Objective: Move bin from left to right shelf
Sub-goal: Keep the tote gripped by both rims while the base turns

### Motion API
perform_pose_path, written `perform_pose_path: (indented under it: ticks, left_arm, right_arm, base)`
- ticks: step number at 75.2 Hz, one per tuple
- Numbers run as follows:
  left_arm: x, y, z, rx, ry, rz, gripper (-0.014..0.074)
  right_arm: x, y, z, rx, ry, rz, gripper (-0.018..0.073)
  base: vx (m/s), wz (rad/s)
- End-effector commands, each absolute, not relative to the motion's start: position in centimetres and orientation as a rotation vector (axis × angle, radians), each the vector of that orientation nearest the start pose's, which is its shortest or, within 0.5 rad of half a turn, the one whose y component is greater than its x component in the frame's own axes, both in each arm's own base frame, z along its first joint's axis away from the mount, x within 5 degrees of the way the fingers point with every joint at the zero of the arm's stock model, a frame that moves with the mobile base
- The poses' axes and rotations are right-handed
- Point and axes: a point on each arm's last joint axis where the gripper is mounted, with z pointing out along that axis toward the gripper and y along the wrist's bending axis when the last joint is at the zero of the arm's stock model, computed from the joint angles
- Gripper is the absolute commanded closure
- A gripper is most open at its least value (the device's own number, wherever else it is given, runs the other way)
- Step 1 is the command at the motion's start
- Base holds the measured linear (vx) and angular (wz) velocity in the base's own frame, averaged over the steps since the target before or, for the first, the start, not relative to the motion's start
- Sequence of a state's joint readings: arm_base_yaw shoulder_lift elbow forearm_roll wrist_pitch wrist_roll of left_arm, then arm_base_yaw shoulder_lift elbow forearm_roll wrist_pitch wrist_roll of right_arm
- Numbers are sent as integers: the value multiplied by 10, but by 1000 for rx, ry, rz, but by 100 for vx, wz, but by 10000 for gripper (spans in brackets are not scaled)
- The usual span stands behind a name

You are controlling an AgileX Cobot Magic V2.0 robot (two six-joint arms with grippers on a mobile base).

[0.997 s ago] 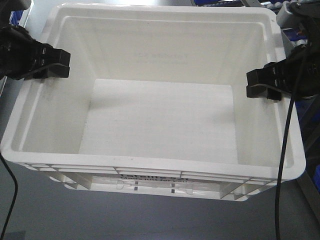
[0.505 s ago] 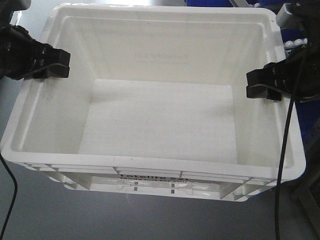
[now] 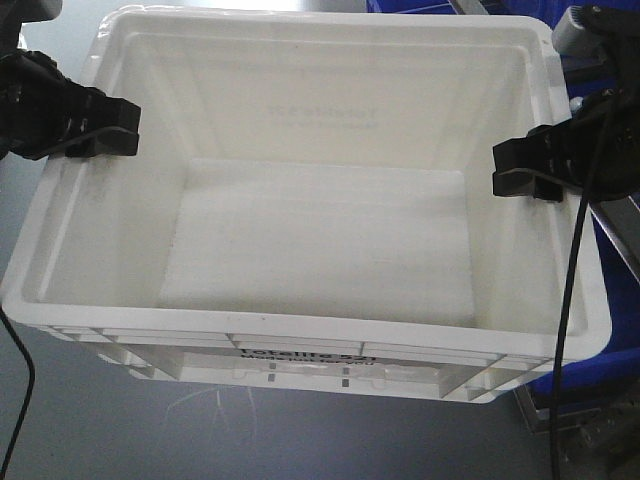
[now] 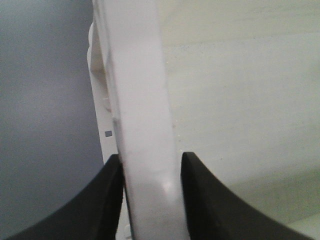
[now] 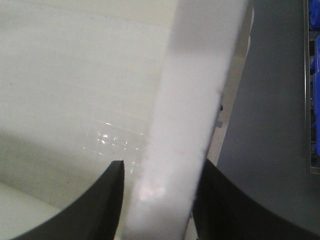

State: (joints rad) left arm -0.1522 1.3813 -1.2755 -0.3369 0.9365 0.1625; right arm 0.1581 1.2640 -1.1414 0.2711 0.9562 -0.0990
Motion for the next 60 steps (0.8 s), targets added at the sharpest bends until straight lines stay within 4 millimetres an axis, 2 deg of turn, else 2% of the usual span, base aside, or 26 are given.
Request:
perform_pose_path:
  ticks: [1, 60]
  left_arm:
    - [271, -73, 389, 272, 2315, -481, 594]
    - [271, -73, 389, 272, 2315, -481, 594]
  right_arm:
    - [248, 57, 367, -209, 2383, 348, 564]
    - [248, 57, 367, -209, 2383, 348, 564]
  base:
    - [42, -3]
    - [44, 3]
